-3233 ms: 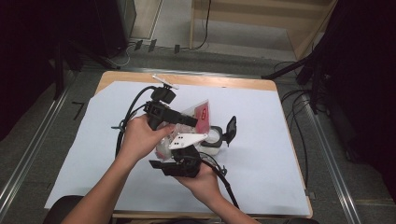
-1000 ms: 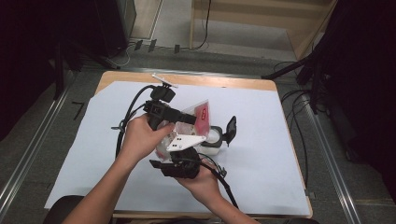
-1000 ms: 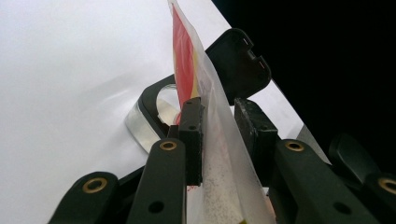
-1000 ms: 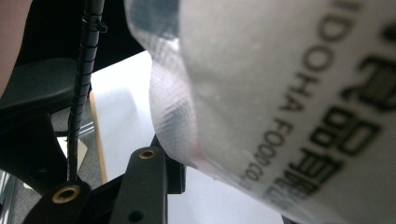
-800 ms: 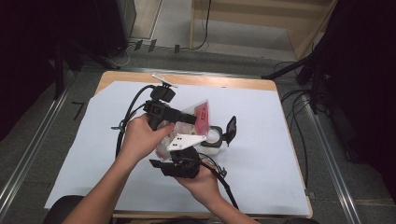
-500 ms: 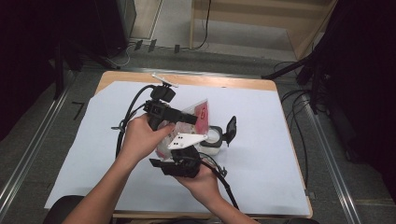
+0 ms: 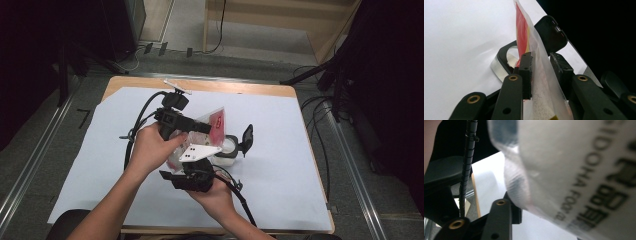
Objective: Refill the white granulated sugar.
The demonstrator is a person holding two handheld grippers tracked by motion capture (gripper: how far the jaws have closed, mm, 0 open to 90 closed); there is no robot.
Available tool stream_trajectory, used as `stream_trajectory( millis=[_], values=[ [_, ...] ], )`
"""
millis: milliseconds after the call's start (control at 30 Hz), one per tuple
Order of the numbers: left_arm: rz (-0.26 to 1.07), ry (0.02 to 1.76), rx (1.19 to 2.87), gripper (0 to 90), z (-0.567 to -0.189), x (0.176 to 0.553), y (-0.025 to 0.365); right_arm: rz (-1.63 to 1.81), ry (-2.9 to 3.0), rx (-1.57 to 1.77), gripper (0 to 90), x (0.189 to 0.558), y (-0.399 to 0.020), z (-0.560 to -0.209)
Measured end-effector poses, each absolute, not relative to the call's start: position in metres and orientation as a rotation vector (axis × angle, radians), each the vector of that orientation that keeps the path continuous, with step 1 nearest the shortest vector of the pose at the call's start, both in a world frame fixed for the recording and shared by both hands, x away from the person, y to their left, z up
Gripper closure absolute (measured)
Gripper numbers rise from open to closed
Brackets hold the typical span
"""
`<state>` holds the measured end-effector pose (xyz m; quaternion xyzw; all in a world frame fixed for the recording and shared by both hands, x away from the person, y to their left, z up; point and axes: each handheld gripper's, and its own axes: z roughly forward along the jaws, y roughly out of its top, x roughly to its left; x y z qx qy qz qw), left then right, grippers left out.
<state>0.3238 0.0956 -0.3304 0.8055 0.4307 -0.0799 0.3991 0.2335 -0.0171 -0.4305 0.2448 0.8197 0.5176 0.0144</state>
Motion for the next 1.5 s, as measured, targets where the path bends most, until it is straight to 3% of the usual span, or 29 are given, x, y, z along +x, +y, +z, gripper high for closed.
stream_trajectory(
  millis=[133, 1500],
  values=[
    [-0.195, 1.087, 2.051, 73.9, -0.3301, 0.3233, 0.0951, 1.586, 2.533, 0.764, 64.2, 0.2324, -0.0165, -0.4316],
    [-0.202, 1.091, 2.049, 72.2, -0.3285, 0.3231, 0.0949, 1.596, 2.537, 0.786, 64.8, 0.2333, -0.0169, -0.4296]
  ],
)
